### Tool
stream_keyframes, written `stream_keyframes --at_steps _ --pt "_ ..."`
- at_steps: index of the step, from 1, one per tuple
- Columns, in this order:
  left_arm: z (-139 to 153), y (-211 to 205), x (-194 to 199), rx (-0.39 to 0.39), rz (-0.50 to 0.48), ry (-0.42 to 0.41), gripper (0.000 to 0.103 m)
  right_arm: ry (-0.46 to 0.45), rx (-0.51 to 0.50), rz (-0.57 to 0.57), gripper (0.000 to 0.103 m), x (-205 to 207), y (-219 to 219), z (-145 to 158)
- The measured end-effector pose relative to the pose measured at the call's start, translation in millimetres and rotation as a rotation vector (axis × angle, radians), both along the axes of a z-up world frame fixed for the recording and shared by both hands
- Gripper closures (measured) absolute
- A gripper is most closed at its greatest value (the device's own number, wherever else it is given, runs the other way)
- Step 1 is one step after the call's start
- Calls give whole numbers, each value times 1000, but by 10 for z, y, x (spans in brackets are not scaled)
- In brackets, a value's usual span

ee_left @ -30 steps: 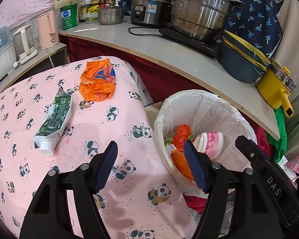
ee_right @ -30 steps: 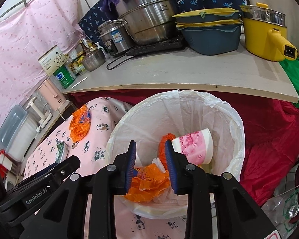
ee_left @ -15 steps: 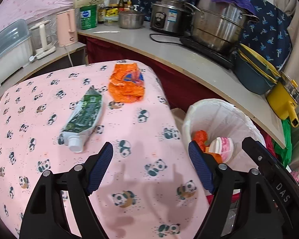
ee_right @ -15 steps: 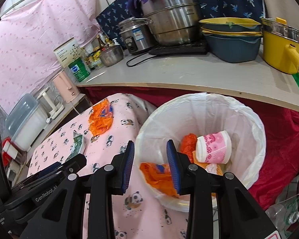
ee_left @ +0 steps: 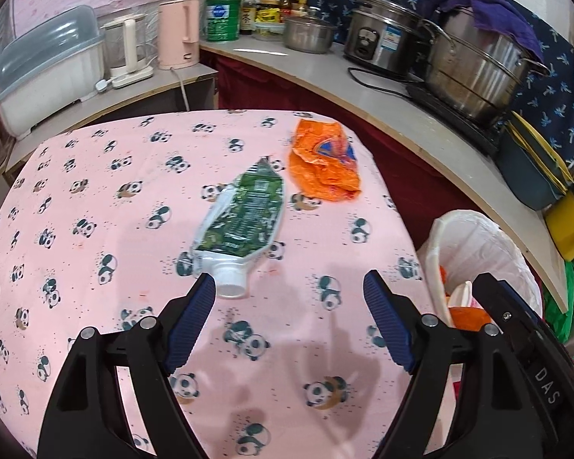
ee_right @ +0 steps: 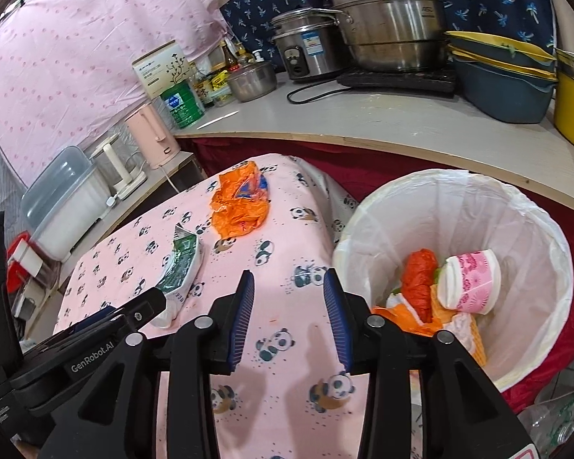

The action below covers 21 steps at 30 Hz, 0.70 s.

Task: Collect trash
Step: 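Move both open grippers back over the table toward the green pouch and wrapper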

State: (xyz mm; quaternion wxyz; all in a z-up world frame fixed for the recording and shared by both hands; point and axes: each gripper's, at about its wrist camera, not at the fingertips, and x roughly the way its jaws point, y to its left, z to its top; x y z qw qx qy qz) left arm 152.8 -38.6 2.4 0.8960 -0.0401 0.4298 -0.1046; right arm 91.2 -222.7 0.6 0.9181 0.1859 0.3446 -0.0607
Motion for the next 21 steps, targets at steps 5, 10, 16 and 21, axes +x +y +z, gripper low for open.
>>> stream_keyframes --at_steps 5,10,16,21 --pt "-76 187 122 -2 37 16 26 11 -6 26 64 160 122 -36" --pt "-168 298 257 2 58 34 25 24 -6 45 64 343 211 -104" --pt "-339 366 444 9 68 71 25 44 -8 64 64 606 287 -198" --pt "-489 420 595 -6 77 109 22 60 -15 80 63 844 346 -285"
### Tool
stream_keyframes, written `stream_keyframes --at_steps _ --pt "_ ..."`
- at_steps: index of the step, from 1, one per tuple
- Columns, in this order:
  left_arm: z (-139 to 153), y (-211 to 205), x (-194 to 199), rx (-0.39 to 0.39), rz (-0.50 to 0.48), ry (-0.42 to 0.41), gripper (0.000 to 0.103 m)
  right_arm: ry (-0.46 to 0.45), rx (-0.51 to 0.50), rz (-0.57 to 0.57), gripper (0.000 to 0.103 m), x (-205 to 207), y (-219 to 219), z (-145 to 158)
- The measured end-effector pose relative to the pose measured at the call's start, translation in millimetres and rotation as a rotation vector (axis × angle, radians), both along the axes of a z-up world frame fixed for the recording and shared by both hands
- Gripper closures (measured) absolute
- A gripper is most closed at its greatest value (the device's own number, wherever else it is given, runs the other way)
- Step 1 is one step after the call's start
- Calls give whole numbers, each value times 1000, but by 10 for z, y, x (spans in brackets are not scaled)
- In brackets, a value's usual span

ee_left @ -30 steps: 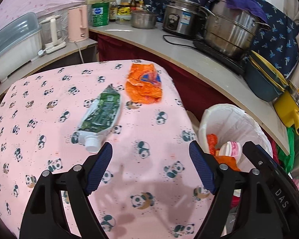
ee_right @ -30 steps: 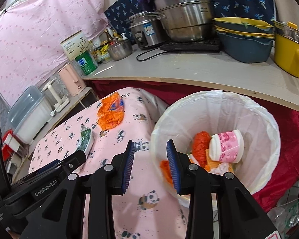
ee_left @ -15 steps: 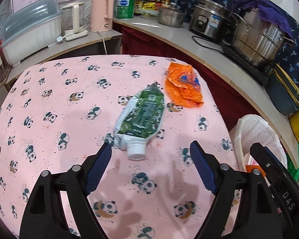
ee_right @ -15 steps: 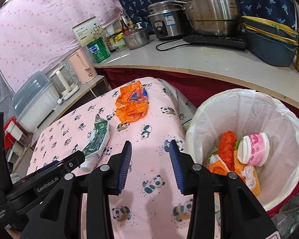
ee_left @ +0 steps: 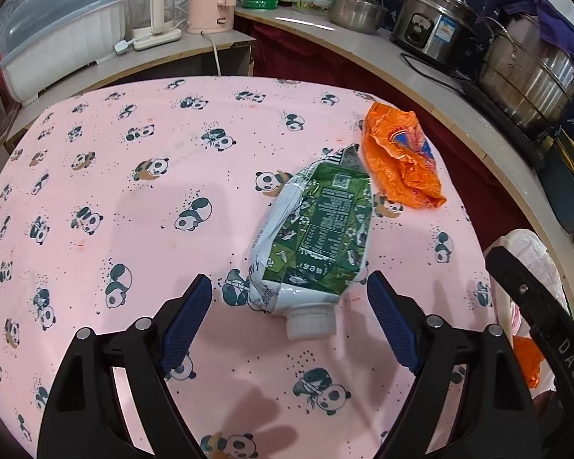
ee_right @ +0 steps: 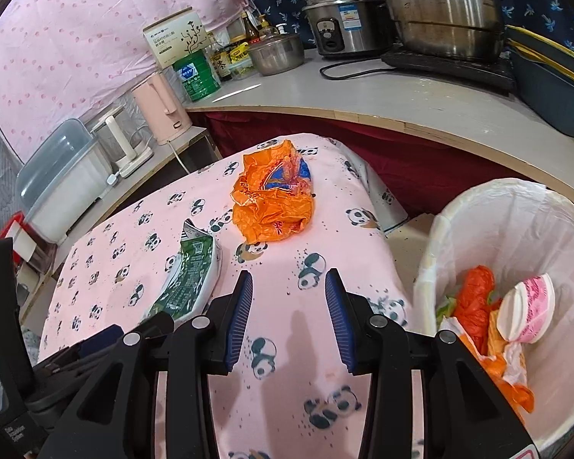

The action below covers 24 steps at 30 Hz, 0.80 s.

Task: Collect trash
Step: 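Move both open grippers back over the table toward the green pouch and wrapper, then grasp the green foil pouch with the left gripper while the right grasps the orange wrapper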

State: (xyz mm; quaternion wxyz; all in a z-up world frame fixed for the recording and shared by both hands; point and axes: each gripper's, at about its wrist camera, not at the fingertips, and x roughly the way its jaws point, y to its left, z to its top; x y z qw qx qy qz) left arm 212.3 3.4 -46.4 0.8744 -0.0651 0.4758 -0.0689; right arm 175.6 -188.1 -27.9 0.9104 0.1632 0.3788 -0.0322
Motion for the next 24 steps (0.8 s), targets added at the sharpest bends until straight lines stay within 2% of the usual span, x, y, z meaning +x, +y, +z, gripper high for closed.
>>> stream_keyframes --at_steps 6,12,15,17,19,24 --pt "-122 -18 165 -40 -6 33 17 13 -3 2 57 321 13 -83" --pt "-246 -141 334 15 -28 37 17 30 20 -8 52 652 -73 -152" --pt "-256 -172 405 54 -37 24 21 48 11 -2 50 828 -59 -224" --pt "-261 -172 459 85 -31 16 29 58 -3 6 48 925 -33 -272" --pt "-266 -155 515 109 -26 12 29 66 -15 12 46 1026 -21 -305" --pt "-267 -45 612 93 5 16 29 77 -5 3 42 1231 -57 -346"
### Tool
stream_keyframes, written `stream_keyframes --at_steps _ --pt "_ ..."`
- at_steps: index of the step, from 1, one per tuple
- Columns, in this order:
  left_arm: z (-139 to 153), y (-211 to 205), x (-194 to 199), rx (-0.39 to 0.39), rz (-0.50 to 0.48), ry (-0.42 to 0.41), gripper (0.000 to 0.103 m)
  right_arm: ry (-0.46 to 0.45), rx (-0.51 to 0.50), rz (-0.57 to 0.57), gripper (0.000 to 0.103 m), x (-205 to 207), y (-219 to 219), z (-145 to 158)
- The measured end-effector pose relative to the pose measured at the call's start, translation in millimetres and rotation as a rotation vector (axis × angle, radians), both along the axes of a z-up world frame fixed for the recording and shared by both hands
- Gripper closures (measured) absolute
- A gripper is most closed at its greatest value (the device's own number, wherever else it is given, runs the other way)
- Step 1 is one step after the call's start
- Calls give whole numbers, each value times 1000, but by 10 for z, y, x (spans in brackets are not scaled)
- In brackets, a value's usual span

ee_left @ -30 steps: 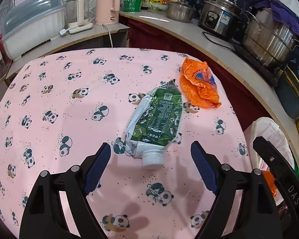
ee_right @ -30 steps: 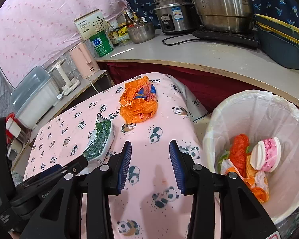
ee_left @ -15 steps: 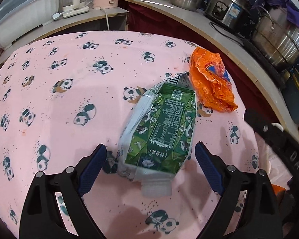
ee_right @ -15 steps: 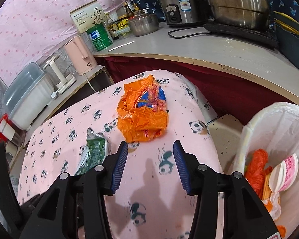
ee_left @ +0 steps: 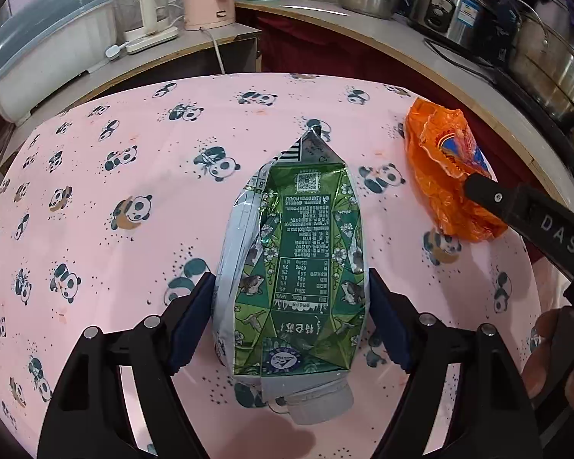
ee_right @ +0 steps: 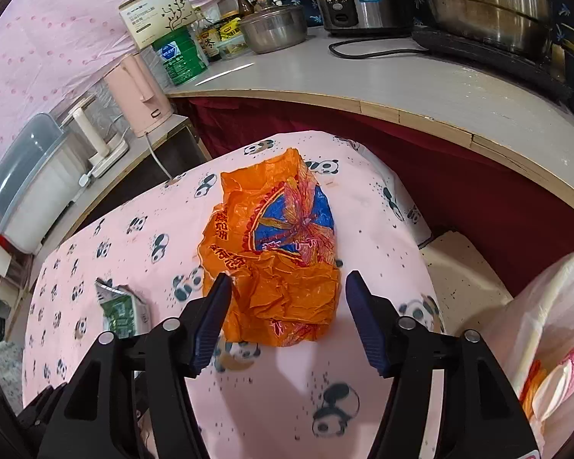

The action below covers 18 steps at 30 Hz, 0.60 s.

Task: Collect trash
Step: 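Grasp the green foil pouch with the left gripper while the right grasps the orange wrapper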

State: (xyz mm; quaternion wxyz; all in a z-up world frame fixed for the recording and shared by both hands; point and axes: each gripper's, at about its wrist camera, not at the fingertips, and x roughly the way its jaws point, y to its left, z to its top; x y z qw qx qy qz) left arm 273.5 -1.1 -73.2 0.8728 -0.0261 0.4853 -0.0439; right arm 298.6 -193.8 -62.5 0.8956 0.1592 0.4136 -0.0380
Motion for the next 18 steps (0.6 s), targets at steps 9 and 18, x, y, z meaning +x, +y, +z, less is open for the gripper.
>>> stream_keyframes --at_steps 9,18 --pt "8 178 68 -40 34 7 29 21 5 10 38 161 46 -88" --pt "68 428 43 -108 106 15 25 -1 -4 28 39 11 145 20"
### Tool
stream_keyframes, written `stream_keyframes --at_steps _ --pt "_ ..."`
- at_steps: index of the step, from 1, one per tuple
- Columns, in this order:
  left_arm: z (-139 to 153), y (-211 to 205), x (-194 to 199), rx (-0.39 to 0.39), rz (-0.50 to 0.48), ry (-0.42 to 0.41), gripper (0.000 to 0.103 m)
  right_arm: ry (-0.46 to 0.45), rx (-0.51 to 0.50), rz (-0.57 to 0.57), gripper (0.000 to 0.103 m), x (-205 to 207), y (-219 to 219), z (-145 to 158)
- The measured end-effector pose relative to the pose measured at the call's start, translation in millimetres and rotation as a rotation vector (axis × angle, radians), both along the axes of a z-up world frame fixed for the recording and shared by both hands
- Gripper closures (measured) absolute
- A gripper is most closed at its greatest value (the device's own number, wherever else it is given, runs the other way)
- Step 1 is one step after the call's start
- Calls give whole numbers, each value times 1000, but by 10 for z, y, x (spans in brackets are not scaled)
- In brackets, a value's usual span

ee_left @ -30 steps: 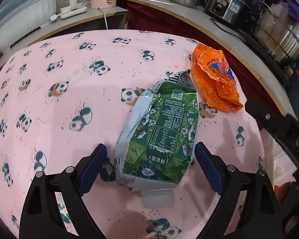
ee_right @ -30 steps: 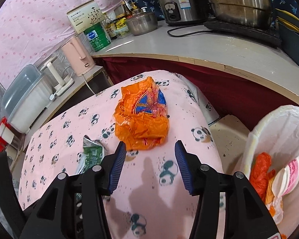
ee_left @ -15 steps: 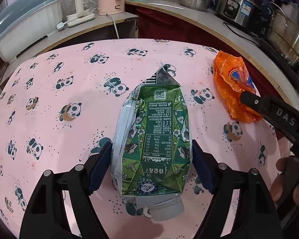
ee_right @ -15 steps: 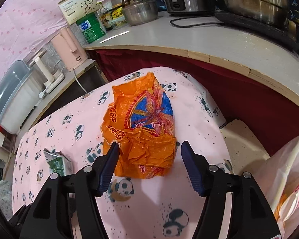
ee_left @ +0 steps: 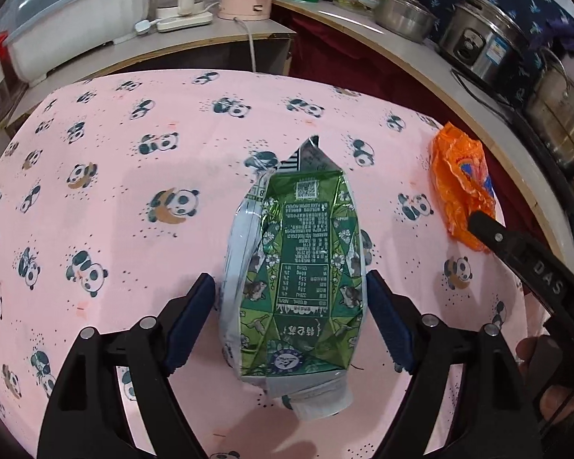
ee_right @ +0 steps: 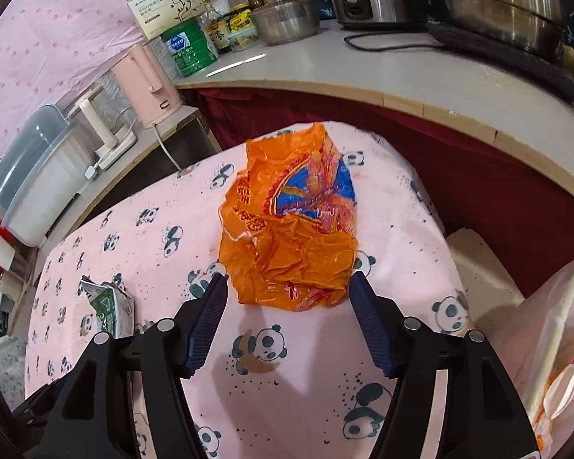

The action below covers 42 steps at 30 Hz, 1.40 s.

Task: Collect trash
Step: 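Grasp the green foil pouch with the left gripper while the right grasps the orange wrapper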

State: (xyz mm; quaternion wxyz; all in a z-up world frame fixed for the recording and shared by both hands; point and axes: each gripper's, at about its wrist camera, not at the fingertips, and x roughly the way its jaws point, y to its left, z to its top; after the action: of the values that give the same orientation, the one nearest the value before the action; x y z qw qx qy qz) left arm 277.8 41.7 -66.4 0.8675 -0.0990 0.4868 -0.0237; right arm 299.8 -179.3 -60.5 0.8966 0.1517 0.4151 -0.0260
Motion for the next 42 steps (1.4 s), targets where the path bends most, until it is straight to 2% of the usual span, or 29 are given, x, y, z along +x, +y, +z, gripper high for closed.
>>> stream_keyframes --at_steps 4,8,16,20,22,27,30,32,42 --pt "29 79 -8 -4 24 -4 24 -24 -22 -15 39 55 -44 137" --pt "64 151 -16 7 69 -25 13 -25 -24 -36 35 230 -113 176" --pt "-52 246 66 -30 86 27 13 59 -74 -12 32 551 13 -84" --pt "-61 188 50 -27 56 30 14 51 -91 -2 39 457 77 -133" --pt "-61 156 13 -25 38 30 15 54 -88 3 46 390 93 -143" --pt "-24 56 -132 -56 -33 35 31 58 -74 15 61 88 165 -137" --pt "-3 -7 -261 -73 -87 37 49 70 -56 38 67 -137 223 -147" --pt "6 -44 -335 -76 -118 45 66 68 -71 50 69 -311 283 -148" --pt "161 -186 -848 -24 -180 11 69 75 -7 44 74 -1022 345 -106"
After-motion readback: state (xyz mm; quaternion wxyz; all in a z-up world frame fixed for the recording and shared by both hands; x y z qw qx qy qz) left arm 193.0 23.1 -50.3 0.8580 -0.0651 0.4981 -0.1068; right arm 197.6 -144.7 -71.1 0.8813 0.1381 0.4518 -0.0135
